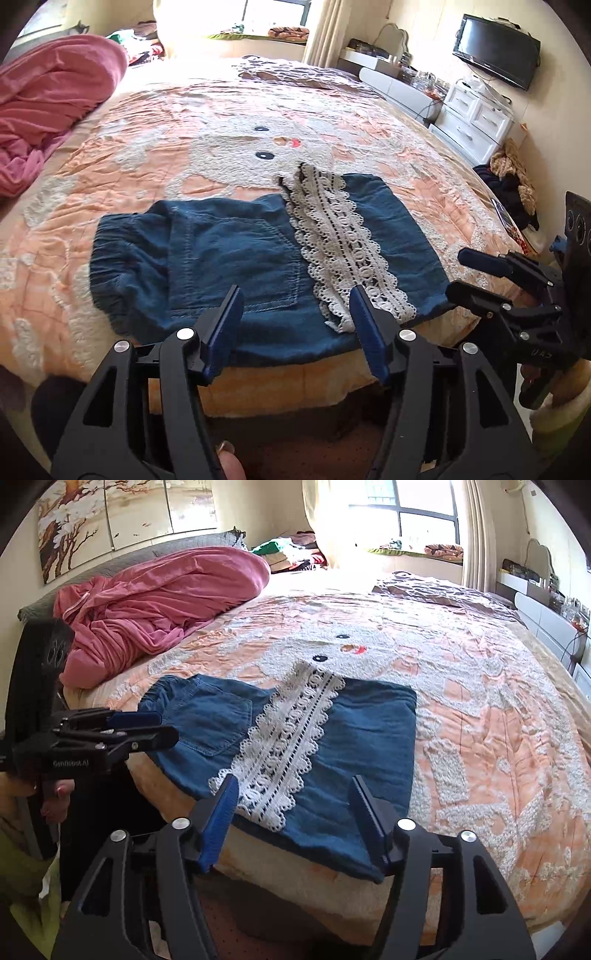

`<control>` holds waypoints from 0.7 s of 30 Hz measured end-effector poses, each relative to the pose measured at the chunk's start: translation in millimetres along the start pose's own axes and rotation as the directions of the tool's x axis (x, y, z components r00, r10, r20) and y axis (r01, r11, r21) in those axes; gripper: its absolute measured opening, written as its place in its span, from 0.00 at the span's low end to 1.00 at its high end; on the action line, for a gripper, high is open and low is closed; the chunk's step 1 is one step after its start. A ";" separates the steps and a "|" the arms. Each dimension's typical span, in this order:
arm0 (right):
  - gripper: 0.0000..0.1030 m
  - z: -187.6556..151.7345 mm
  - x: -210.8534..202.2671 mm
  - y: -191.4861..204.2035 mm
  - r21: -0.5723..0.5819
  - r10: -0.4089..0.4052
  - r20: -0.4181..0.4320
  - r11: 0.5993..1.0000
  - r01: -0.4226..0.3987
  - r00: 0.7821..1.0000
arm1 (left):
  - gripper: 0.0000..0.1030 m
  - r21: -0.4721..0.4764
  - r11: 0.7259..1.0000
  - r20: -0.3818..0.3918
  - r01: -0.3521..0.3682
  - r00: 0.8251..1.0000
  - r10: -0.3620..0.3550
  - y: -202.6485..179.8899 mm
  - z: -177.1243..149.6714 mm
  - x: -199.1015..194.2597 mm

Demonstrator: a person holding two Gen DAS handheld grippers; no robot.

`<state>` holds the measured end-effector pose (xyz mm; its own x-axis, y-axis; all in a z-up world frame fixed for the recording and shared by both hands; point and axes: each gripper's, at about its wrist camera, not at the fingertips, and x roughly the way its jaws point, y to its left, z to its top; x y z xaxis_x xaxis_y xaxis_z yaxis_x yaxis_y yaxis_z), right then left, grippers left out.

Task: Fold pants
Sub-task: 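Open both tools and smooth the folded denim pants flat, then grasp the elastic waistband end with the left tool and lift it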

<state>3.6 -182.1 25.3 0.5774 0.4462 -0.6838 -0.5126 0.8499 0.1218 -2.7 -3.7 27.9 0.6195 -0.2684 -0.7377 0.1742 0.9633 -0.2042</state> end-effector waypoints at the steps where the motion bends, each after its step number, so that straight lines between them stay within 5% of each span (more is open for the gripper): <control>1: 0.66 2.5 -0.9 1.5 -0.004 -0.007 0.005 1.000 0.007 1.000 | 0.54 -0.006 1.000 0.003 -0.006 1.000 0.006 2.9 -0.9 -1.9; 13: 0.84 45.5 10.2 24.3 -0.065 -0.006 0.037 0.998 0.009 0.999 | 0.81 -0.065 0.996 0.014 -0.054 0.998 0.055 37.1 -8.4 -14.2; 21: 0.88 88.4 48.3 56.8 -0.186 0.048 0.002 0.981 -0.047 0.999 | 0.86 -0.147 0.984 0.000 -0.098 0.995 0.099 73.6 -15.2 -16.6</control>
<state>58.6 -87.5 62.8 0.5530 0.4872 -0.6759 -0.6487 0.7608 0.0177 -11.9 71.7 15.3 0.6339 -0.1720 -0.7540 -0.0014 0.9747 -0.2236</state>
